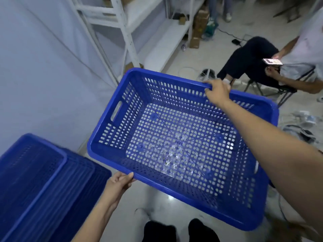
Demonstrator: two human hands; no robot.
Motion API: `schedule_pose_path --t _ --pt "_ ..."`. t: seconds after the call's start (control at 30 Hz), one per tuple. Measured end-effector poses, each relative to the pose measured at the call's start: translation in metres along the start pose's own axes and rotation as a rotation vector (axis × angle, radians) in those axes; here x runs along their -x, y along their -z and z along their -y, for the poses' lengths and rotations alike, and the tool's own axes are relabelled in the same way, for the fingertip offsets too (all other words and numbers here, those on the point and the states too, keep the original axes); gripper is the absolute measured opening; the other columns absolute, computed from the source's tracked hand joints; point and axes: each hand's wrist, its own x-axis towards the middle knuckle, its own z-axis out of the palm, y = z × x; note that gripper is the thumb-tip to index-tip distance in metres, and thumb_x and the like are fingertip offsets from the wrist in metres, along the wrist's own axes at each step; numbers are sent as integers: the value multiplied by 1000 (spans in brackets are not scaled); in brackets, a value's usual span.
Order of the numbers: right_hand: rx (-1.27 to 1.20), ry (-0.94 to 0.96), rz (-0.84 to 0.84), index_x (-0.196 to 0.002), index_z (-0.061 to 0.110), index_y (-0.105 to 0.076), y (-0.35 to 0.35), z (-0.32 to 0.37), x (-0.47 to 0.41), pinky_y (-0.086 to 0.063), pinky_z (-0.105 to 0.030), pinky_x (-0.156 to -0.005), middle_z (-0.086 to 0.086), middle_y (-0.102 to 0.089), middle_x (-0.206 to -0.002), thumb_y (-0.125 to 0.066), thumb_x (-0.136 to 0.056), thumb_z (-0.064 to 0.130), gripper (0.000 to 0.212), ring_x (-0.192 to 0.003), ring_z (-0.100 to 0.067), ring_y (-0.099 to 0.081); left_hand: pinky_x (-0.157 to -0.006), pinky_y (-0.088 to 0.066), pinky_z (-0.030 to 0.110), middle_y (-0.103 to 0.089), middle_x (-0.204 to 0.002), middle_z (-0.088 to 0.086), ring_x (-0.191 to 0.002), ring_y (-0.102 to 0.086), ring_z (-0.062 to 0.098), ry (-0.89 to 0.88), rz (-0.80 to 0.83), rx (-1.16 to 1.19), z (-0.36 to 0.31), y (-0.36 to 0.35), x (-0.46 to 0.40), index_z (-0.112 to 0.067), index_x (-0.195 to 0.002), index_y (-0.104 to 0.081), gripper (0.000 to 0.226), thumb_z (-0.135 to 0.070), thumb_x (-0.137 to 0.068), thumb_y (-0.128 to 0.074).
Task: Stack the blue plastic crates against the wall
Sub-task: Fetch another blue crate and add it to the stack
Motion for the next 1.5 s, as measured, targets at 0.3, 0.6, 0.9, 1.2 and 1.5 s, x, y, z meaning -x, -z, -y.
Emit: schedule_pose_path --t 0.3,0.6,0.9,1.2,1.5 --pt "8 246 27 -122 30 -63 -32 224 -23 -32 -48 -102 -9 -66 -123 -53 -89 25 35 -119 -34 -53 -64 -51 20 -77 -94 12 -88 -75 21 -134 18 150 -77 131 70 -16 -68 -70 57 -57 -33 -89" --pt "0 550 122 -125 31 -62 -83 476 -13 -29 -46 -104 -9 -65 -127 -54 -92 29 34 -123 -34 -50 -54 -53 18 -76 -92 20 -84 -75 25 -258 -24 346 -123 267 132 0 -76 -70 52 -44 -53 -85" --pt "-32 825 245 -124 29 -64 -165 682 40 -35 -44 -106 -9 -64 -130 -57 -92 27 32 -125 -33 -51 -56 -54 22 -75 -99 21 -86 -75 23 -219 -168 447 -122 366 161 -5 -81 -79 49 -38 -45 -87" --pt "-29 1076 416 -123 31 -64 -295 817 80 -35 -45 -101 -10 -64 -129 -54 -94 27 31 -123 -36 -50 -47 -53 26 -76 -88 20 -81 -75 29 -176 -457 692 -111 419 141 -5 -78 -79 53 -28 -33 -96" --pt "3 1279 532 -124 34 -63 -412 903 134 -36 -47 -95 -19 -65 -109 -49 -97 28 31 -112 -40 -52 -45 -54 27 -69 -95 33 -73 -74 35 -167 -721 926 -98 451 115 -2 -81 -79 20 -10 -68 -66"
